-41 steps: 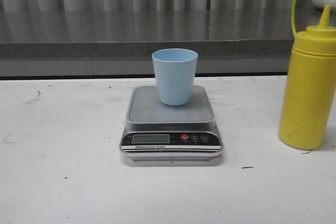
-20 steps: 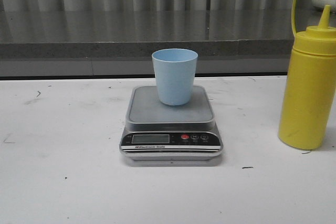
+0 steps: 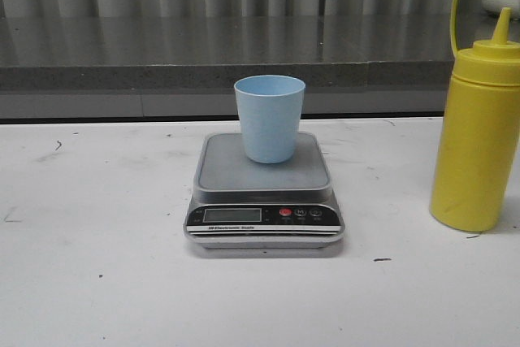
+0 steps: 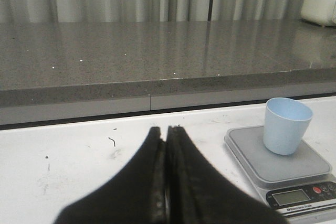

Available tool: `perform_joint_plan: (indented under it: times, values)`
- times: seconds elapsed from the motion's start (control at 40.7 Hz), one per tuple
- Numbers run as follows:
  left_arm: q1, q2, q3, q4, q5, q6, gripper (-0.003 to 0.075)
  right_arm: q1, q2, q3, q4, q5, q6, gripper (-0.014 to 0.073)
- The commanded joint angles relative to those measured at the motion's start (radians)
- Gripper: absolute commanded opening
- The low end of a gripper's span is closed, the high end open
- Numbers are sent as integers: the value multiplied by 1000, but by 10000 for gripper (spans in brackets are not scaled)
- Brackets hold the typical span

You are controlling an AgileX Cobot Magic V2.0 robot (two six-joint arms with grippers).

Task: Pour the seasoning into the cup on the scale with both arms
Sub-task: 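Move the right gripper to the yellow squeeze bottle and grasp its body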

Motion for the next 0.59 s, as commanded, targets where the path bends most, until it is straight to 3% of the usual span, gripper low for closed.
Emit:
perform_joint_plan:
  times: [0.0,0.27,0.565]
  values:
    - [4,11,-25,-7,-91,-9,-20,38,91,-34,8,-151,-2,652]
    - [4,11,-25,-7,-91,-9,-20,211,303,-34,11,-190,0,652]
    - [4,11,-25,-7,-91,-9,-20,221,502,37,103,-362,0,652]
